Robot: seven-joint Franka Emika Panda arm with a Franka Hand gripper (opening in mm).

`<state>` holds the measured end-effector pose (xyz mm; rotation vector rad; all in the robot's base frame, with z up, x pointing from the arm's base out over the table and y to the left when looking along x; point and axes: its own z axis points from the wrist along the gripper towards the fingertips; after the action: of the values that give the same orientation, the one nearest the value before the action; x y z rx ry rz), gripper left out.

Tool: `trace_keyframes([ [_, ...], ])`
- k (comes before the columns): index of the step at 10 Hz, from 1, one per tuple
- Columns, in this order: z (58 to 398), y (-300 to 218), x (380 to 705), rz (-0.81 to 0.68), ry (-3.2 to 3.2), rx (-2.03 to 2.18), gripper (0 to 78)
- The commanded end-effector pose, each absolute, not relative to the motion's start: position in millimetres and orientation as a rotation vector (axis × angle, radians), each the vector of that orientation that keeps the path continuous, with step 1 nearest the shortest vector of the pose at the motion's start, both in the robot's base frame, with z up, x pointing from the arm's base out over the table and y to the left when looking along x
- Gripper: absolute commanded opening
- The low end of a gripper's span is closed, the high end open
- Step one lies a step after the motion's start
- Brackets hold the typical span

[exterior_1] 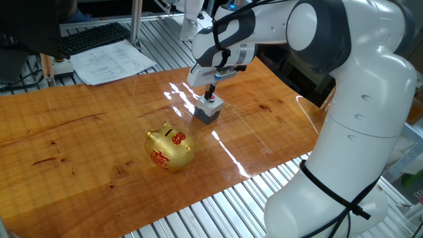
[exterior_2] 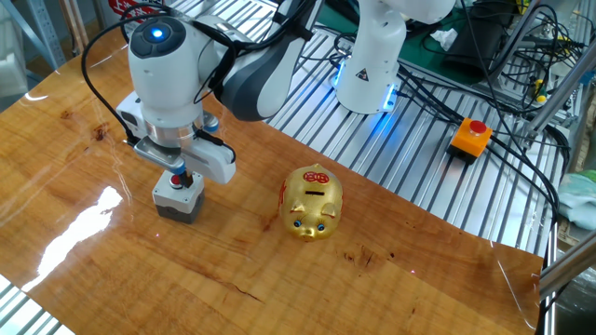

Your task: Drop coins into a piggy bank

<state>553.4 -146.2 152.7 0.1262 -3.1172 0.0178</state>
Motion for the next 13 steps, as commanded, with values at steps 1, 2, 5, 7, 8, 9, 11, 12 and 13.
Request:
trace_keyframes([
  [1, 156, -147, 554, 0.021, -3.119, 0.118, 1.1],
  [2, 156, -147, 554, 0.021, -3.119, 0.118, 1.1],
  [5, 165, -148, 554, 0.025, -3.115, 0.095, 1.1],
  [7, 169, -144, 552, 0.03, -3.115, 0.063, 1.1],
  [8, 171, -143, 552, 0.032, -3.115, 0.055, 1.1],
  [9, 178, -136, 549, 0.037, -3.107, 0.023, 1.1],
  [11, 188, -127, 544, 0.04, -3.099, -0.017, 1.1],
  [12, 191, -122, 540, 0.042, -3.096, -0.036, 1.1],
  [13, 194, -118, 537, 0.043, -3.095, -0.048, 1.1],
])
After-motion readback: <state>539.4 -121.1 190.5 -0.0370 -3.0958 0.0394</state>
